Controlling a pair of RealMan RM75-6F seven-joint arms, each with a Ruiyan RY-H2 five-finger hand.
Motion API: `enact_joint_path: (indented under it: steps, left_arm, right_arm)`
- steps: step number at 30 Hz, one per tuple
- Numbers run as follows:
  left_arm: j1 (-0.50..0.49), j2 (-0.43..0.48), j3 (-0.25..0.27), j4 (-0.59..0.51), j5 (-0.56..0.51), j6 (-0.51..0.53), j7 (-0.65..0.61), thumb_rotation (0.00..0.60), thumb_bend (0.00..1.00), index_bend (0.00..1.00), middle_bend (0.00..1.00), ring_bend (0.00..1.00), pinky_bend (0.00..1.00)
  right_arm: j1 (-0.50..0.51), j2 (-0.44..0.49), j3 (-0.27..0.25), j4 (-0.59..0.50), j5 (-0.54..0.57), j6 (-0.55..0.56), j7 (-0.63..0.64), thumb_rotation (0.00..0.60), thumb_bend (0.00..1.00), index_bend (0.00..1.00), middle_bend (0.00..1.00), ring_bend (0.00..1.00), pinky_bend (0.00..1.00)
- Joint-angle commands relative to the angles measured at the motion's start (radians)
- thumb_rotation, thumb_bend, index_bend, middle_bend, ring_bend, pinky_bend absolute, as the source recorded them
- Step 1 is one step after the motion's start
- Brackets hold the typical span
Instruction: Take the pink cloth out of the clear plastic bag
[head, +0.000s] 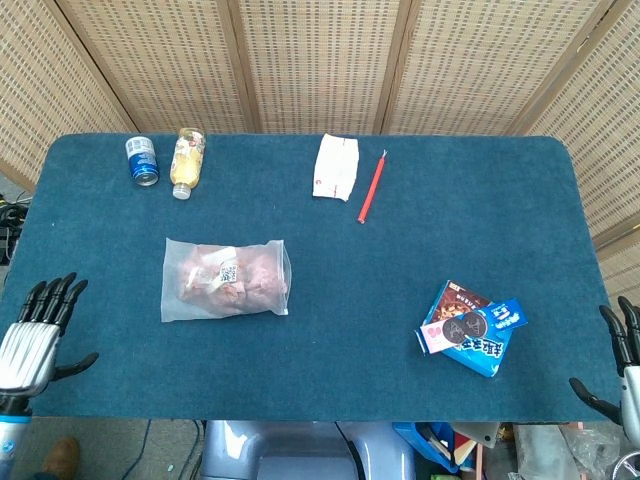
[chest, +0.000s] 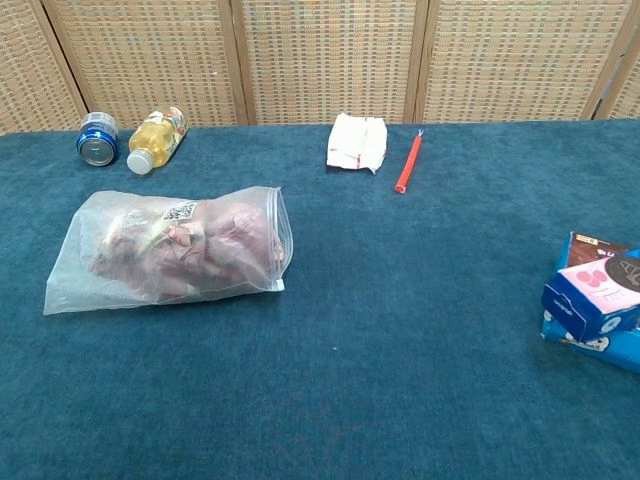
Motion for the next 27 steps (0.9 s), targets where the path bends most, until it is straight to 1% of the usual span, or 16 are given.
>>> enact_joint_path:
  steps: [1, 2, 7, 12, 16, 22, 27]
  left_arm:
    - [-0.113, -0.048, -0.054, 0.021, -0.042, -0.140, 0.014, 0.600, 0.11, 0.00, 0.00, 0.00, 0.00]
    - [-0.148, -0.065, -0.067, 0.030, -0.055, -0.186, 0.023, 0.600, 0.11, 0.00, 0.00, 0.00, 0.00]
    - [-0.274, -0.155, -0.117, 0.088, -0.130, -0.349, 0.080, 0.600, 0.11, 0.00, 0.00, 0.00, 0.00]
    - [-0.369, -0.244, -0.150, 0.167, -0.207, -0.462, 0.129, 0.600, 0.11, 0.00, 0.00, 0.00, 0.00]
    - [-0.431, -0.313, -0.169, 0.229, -0.259, -0.525, 0.154, 0.600, 0.11, 0.00, 0.00, 0.00, 0.00]
    - [-0.498, -0.391, -0.190, 0.304, -0.337, -0.588, 0.203, 0.600, 0.11, 0.00, 0.00, 0.00, 0.00]
    - [-0.546, -0.440, -0.191, 0.360, -0.417, -0.643, 0.256, 0.600, 0.11, 0.00, 0.00, 0.00, 0.00]
  right_arm:
    - [0.003, 0.000, 0.003, -0.001, 0.010, -0.007, -0.002, 0.600, 0.00, 0.00, 0.00, 0.00, 0.00]
    - [0.004, 0.000, 0.005, -0.001, 0.014, -0.010, -0.003, 0.600, 0.00, 0.00, 0.00, 0.00, 0.00]
    - [0.008, -0.002, 0.012, 0.001, 0.034, -0.020, -0.007, 0.600, 0.00, 0.00, 0.00, 0.00, 0.00]
    - [0.014, -0.004, 0.020, 0.006, 0.062, -0.038, -0.006, 0.600, 0.00, 0.00, 0.00, 0.00, 0.00]
    - [0.017, -0.003, 0.026, 0.009, 0.083, -0.048, 0.001, 0.600, 0.00, 0.00, 0.00, 0.00, 0.00]
    - [0.020, 0.000, 0.033, 0.015, 0.106, -0.060, 0.013, 0.600, 0.00, 0.00, 0.00, 0.00, 0.00]
    - [0.021, 0.002, 0.039, 0.022, 0.128, -0.068, 0.027, 0.600, 0.00, 0.00, 0.00, 0.00, 0.00]
